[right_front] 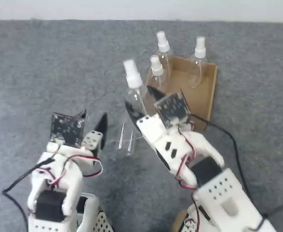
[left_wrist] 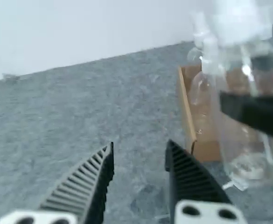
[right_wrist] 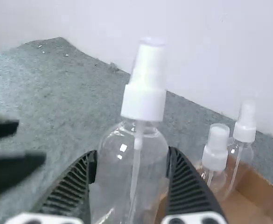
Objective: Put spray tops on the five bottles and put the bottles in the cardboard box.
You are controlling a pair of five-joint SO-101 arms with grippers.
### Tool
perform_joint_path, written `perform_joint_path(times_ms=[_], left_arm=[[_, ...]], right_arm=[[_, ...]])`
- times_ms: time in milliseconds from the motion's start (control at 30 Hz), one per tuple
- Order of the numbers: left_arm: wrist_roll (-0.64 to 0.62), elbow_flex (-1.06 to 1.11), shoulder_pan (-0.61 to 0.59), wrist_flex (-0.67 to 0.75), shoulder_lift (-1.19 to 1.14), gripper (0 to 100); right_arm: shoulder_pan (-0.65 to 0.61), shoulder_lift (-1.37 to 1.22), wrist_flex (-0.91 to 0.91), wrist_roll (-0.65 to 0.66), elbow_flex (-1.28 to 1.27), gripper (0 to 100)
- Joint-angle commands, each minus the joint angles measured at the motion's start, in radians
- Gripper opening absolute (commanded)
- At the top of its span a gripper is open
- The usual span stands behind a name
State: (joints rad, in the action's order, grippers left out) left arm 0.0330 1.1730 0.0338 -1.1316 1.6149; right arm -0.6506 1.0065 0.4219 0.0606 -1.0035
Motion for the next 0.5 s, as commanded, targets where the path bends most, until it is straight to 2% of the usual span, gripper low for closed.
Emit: perform_joint_path(times_ms=[0, 200, 333, 467], left_arm=[[-0.017, 0.077, 0.087, 0.029, 0.117, 21], [-0.018, 0.127, 0.121, 0.035, 0.196, 23], [-0.018, 0.171, 0.121, 0.089, 0.198, 29], [-0.028, 0.194, 0.12, 0.124, 0.198, 30]], right_arm=[[0.015, -0.197, -0.015, 0.014, 0.219, 0.6], [0.012, -0.375, -0.008, 0.006, 0.381, 0.6], [0.008, -0.43, 0.102, -0.084, 0.477, 0.6], [0.004, -0.435, 0.199, -0.124, 0.525, 0.6]])
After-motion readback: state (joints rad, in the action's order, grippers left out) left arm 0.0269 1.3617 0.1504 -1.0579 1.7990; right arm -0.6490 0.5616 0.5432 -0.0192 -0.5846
